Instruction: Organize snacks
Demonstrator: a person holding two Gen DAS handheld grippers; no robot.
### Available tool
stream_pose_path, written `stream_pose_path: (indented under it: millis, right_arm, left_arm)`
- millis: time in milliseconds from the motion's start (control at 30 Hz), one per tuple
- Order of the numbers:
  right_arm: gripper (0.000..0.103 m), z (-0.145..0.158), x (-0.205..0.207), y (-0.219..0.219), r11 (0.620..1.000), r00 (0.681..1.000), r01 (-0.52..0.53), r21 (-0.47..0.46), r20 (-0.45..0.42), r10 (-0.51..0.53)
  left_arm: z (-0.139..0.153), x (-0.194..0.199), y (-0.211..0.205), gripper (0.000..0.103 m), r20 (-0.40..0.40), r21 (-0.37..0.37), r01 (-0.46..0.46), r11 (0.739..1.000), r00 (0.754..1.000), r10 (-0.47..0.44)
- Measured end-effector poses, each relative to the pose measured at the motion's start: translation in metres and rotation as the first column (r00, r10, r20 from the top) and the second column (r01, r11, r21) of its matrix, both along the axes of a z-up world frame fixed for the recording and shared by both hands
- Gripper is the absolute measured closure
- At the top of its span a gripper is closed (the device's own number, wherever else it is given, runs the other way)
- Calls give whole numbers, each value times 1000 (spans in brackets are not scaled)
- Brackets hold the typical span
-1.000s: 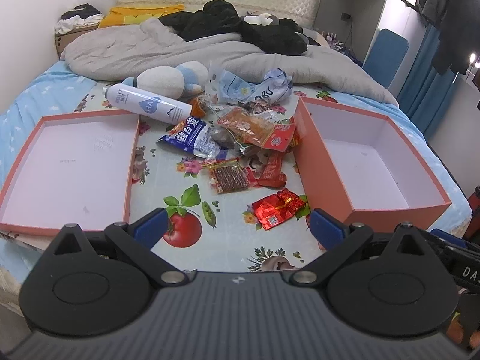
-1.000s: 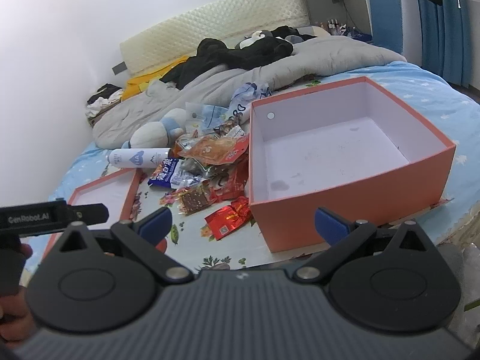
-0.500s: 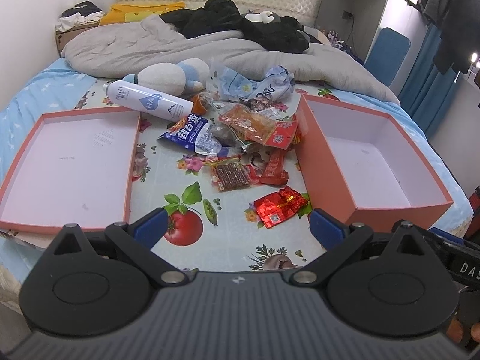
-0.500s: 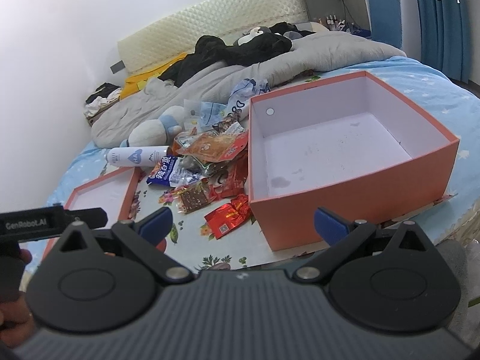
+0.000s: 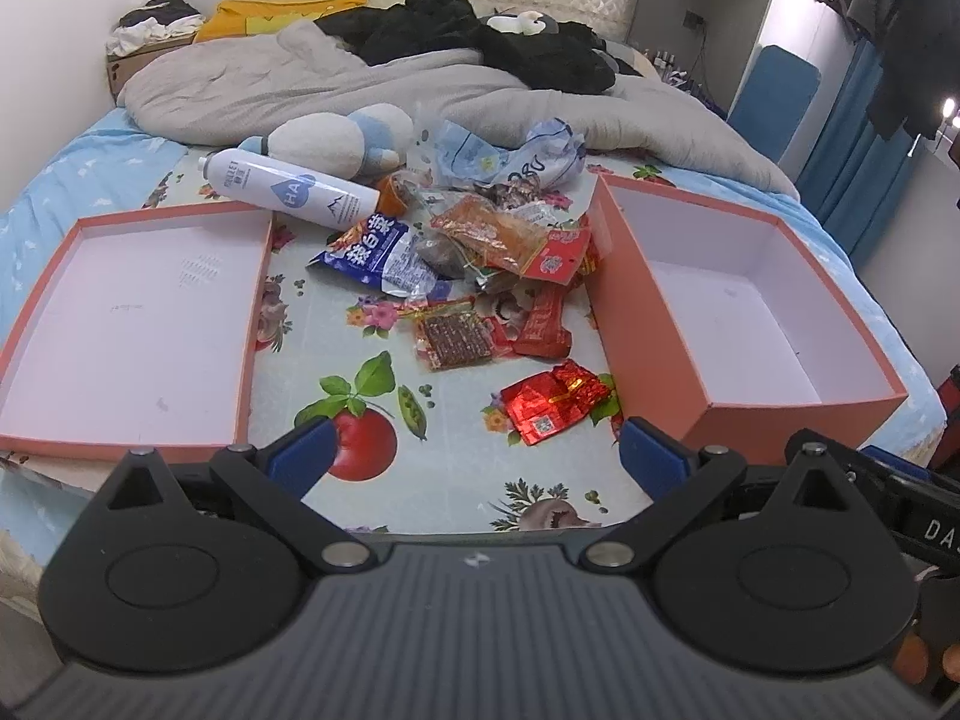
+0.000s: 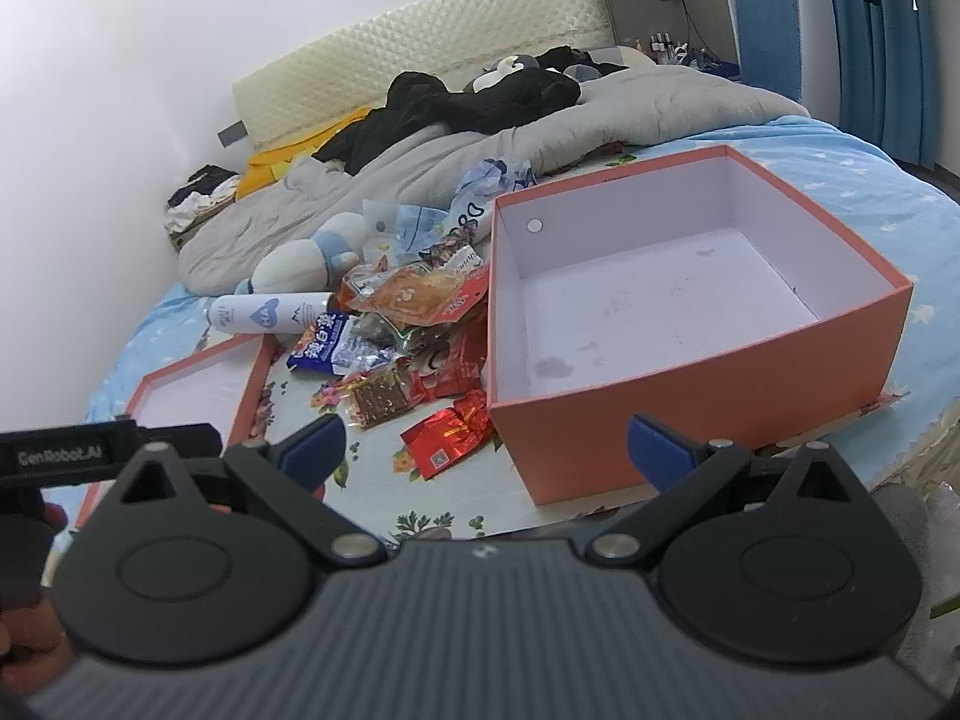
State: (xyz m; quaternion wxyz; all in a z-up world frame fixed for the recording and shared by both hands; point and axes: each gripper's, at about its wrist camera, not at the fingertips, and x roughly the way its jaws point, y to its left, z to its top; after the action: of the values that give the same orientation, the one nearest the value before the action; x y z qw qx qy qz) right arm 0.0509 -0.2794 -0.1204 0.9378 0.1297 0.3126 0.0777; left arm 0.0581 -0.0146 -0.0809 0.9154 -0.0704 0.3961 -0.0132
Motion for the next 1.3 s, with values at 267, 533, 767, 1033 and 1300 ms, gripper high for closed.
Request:
stream_pose_path:
  millis: [267, 533, 767, 1033, 1300]
  right_arm:
    - [14, -19, 2, 9, 1000, 999, -10, -16, -32, 9]
    - [17, -37, 4, 39, 997, 999, -38, -67, 7, 38]
    - [17, -46, 27, 61, 991, 995, -92, -93, 31, 95]
    - [32, -59, 51, 93, 990, 997, -64, -123, 41, 70]
    - [37, -79, 96, 113, 997, 998, 35, -64, -48, -38]
  left_arm:
    - [-22, 8, 4, 1, -60, 24, -19, 1000, 998, 20]
    - [-34, 22, 13, 1, -32, 15, -44, 999, 999, 45]
    - [-43, 61, 29, 2, -38, -54, -37, 998, 999, 35]
    - [-66, 124, 37, 2, -86, -59, 16, 998, 996, -21]
    - [-97, 199, 71, 2, -219, -188, -40, 981, 976, -2]
